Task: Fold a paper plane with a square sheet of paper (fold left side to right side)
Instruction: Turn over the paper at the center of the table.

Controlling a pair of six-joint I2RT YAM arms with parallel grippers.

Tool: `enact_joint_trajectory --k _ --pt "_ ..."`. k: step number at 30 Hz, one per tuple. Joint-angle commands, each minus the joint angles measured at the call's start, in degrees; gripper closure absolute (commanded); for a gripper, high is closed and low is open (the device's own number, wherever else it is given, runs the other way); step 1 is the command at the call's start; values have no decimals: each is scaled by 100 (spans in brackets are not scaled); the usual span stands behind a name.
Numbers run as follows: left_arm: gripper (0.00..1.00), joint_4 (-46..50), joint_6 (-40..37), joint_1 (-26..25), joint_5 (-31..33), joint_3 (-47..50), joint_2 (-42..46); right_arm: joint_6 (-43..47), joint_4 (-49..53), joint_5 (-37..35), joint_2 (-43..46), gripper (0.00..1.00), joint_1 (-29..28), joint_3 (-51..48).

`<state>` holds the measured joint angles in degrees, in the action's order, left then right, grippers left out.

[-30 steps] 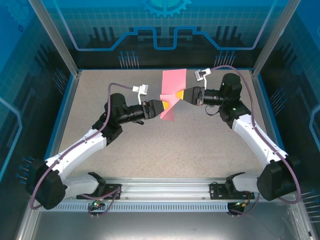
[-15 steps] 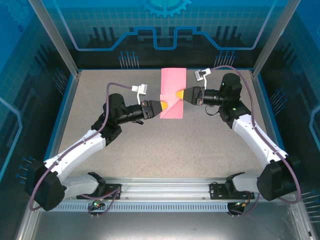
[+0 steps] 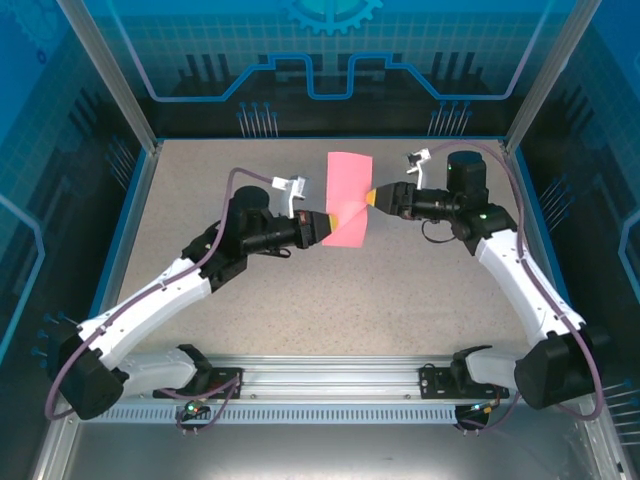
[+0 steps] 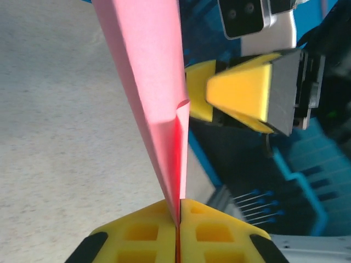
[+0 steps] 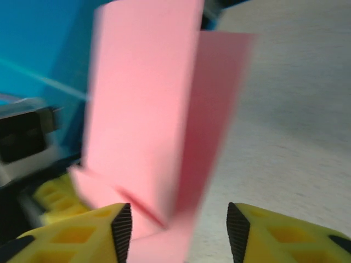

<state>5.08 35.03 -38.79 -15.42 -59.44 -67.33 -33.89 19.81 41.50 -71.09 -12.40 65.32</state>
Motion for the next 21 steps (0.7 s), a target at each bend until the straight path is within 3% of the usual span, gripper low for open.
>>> enact_joint_trajectory --k 1,3,6,8,11,15,21 --pt "93 1720 -1158 -551 2058 -509 -87 1194 2325 -2132 126 42 249 305" --pt "92 2410 -1322 -905 3122 -791 -341 1342 2718 -2927 131 41 426 174" --pt "97 3555 -1223 -1325 4721 -1329 -979 1369 2687 -3402 314 39 767 -292" --pt "100 4633 -839 -1546 5694 -1868 -1624 1277 2522 -3526 520 39 999 -640" --pt "100 6220 -13 -1746 6595 -2727 -2760 1105 2311 -3710 824 37 1236 -1048" --pt "100 7735 938 -1924 6946 -3793 -4194 1013 2176 -3918 1131 36 1363 -1391" --pt "100 8128 1124 -2027 6490 -4608 -5561 990 2158 -3870 1340 36 1499 -1669"
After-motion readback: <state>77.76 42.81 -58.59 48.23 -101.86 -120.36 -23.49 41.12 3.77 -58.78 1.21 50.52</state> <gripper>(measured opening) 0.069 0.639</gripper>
